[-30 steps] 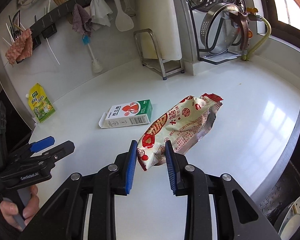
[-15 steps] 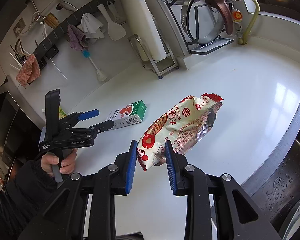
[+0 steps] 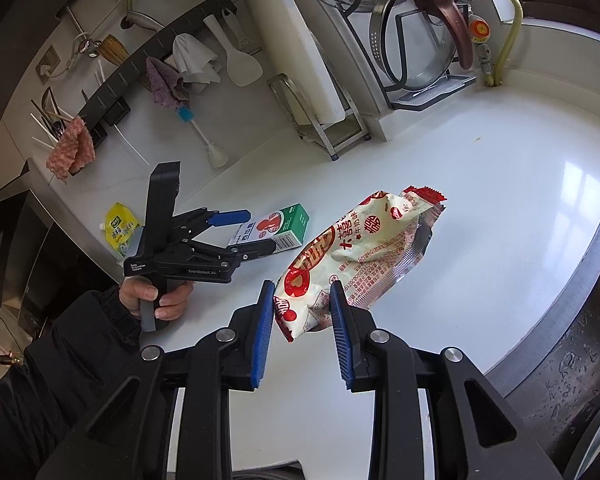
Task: Collect trash
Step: 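Grasp the white-green milk carton with the left tool while the right tool holds the wrapper, then carry the carton with the left tool while the right tool carries the wrapper over the bin, then open the left tool dropping the carton while the right tool drops the wrapper into the bin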
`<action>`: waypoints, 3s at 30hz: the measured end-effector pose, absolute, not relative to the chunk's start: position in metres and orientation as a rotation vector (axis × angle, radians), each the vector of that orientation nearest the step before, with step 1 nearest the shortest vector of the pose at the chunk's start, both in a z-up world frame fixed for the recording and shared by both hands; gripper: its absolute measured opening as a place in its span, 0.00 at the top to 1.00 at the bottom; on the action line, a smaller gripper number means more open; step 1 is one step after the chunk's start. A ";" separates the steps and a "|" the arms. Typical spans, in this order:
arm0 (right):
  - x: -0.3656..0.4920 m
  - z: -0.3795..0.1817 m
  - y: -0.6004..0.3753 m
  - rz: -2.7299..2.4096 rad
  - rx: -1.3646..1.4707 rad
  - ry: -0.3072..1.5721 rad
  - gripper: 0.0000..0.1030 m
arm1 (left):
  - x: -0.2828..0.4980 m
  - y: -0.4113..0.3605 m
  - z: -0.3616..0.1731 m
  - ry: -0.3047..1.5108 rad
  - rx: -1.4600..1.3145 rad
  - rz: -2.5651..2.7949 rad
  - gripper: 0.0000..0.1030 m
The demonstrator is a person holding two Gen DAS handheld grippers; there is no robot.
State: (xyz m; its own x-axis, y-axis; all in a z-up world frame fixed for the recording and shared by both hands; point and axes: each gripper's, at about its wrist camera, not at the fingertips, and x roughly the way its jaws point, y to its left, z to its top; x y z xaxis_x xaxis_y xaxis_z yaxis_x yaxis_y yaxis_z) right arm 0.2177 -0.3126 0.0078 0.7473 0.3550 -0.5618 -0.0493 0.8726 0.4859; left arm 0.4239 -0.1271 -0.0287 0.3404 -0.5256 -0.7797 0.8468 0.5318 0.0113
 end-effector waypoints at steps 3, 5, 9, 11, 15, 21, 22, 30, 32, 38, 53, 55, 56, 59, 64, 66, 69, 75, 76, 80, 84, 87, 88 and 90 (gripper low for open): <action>0.218 0.007 -0.312 0.231 0.466 0.700 0.73 | 0.425 -0.132 -0.032 0.818 0.477 -0.945 0.11; 0.218 0.007 -0.313 0.232 0.468 0.701 0.73 | 0.424 -0.135 -0.034 0.821 0.485 -0.946 0.11; 0.219 0.007 -0.313 0.234 0.470 0.704 0.73 | 0.422 -0.144 -0.038 0.836 0.507 -0.961 0.11; 0.219 0.006 -0.313 0.235 0.471 0.705 0.73 | 0.421 -0.150 -0.043 0.856 0.532 -0.954 0.11; 0.219 0.007 -0.313 0.233 0.472 0.704 0.73 | 0.421 -0.152 -0.045 0.868 0.518 -0.950 0.11; 0.219 0.006 -0.314 0.227 0.477 0.704 0.73 | 0.418 -0.137 -0.039 0.890 0.387 -0.936 0.34; 0.219 0.006 -0.314 0.226 0.476 0.703 0.73 | 0.415 -0.134 -0.038 0.889 0.369 -0.921 0.36; 0.215 0.008 -0.310 0.216 0.454 0.694 0.73 | 0.376 -0.101 -0.023 0.877 0.208 -0.708 0.43; 0.212 0.009 -0.307 0.216 0.441 0.689 0.73 | 0.360 -0.090 -0.014 0.851 0.180 -0.642 0.43; 0.191 0.012 -0.297 0.224 0.443 0.682 0.73 | 0.300 -0.068 0.014 0.761 0.173 -0.455 0.43; 0.086 0.025 -0.248 0.252 0.373 0.697 0.73 | 0.152 -0.035 0.037 0.735 0.134 -0.292 0.43; 0.071 0.024 -0.243 0.250 0.364 0.703 0.73 | 0.133 -0.033 0.038 0.733 0.122 -0.290 0.43; 0.063 0.022 -0.241 0.248 0.359 0.706 0.73 | 0.123 -0.034 0.038 0.730 0.121 -0.289 0.43; 0.039 0.018 -0.235 0.242 0.339 0.716 0.73 | 0.093 -0.037 0.035 0.720 0.127 -0.283 0.43; -0.001 0.007 -0.226 0.212 0.305 0.741 0.73 | 0.047 -0.041 0.018 0.751 0.117 -0.304 0.43; -0.015 -0.001 -0.223 0.209 0.299 0.760 0.73 | 0.032 -0.043 0.007 0.780 0.114 -0.322 0.43; -0.028 -0.018 -0.219 0.217 0.301 0.799 0.73 | 0.015 -0.047 -0.010 0.828 0.118 -0.342 0.43; -0.045 -0.046 -0.202 0.243 0.279 0.852 0.73 | 0.000 -0.049 -0.034 0.878 0.118 -0.346 0.43; -0.046 -0.050 -0.200 0.249 0.277 0.860 0.73 | -0.001 -0.048 -0.037 0.882 0.114 -0.343 0.43; -0.052 -0.060 -0.195 0.266 0.264 0.874 0.73 | -0.003 -0.046 -0.043 0.883 0.119 -0.323 0.43; -0.054 -0.063 -0.194 0.263 0.266 0.868 0.64 | -0.004 -0.042 -0.047 0.885 0.119 -0.294 0.42; -0.058 -0.061 -0.194 0.248 0.258 0.843 0.50 | -0.005 -0.038 -0.048 0.889 0.118 -0.273 0.29; -0.059 -0.060 -0.195 0.245 0.259 0.836 0.47 | -0.006 -0.036 -0.048 0.886 0.113 -0.264 0.26; -0.061 -0.060 -0.197 0.240 0.264 0.830 0.47 | -0.008 -0.032 -0.048 0.882 0.103 -0.263 0.25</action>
